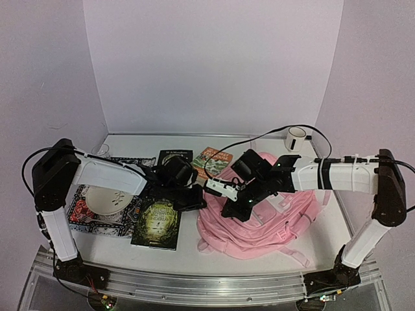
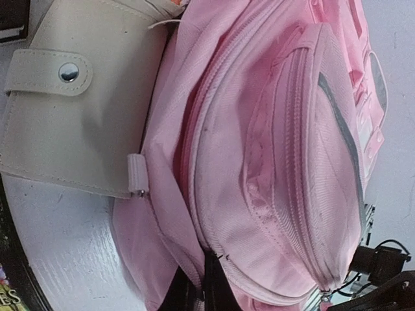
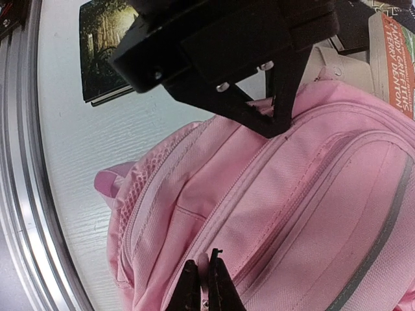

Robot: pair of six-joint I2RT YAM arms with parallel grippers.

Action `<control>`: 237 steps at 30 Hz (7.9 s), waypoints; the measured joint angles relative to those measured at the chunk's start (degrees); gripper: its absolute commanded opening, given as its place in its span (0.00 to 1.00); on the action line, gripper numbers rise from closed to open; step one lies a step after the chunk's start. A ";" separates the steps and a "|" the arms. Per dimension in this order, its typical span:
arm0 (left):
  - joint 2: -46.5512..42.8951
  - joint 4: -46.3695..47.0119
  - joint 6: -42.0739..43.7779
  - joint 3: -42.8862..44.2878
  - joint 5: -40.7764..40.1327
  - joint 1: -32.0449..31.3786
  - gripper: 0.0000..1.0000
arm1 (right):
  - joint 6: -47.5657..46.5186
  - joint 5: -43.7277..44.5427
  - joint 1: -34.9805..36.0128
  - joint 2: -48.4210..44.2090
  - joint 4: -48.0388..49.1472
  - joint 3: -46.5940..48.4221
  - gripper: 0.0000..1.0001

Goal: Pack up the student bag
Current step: Zip the upper front pocket of the student bag, then hold the student bag at the center of the board, then grab the upper front pocket of the student bag.

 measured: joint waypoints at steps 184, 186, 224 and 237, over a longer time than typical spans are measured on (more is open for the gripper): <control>-2.70 -0.69 -2.02 -5.06 -4.24 0.83 0.51 | 39.34 14.44 -14.29 -14.53 9.95 -28.64 0.00; -2.70 0.51 -3.58 -5.45 -4.22 0.72 0.37 | 39.34 13.87 -14.37 -14.89 9.31 -28.59 0.00; -7.37 3.46 -7.56 -7.68 -22.62 -2.38 0.00 | 31.53 10.68 -5.84 -11.69 -18.05 -8.32 0.00; -7.37 3.71 -10.55 -7.30 -26.08 -4.41 0.00 | 33.44 5.97 -3.36 -1.65 -19.86 -0.05 0.00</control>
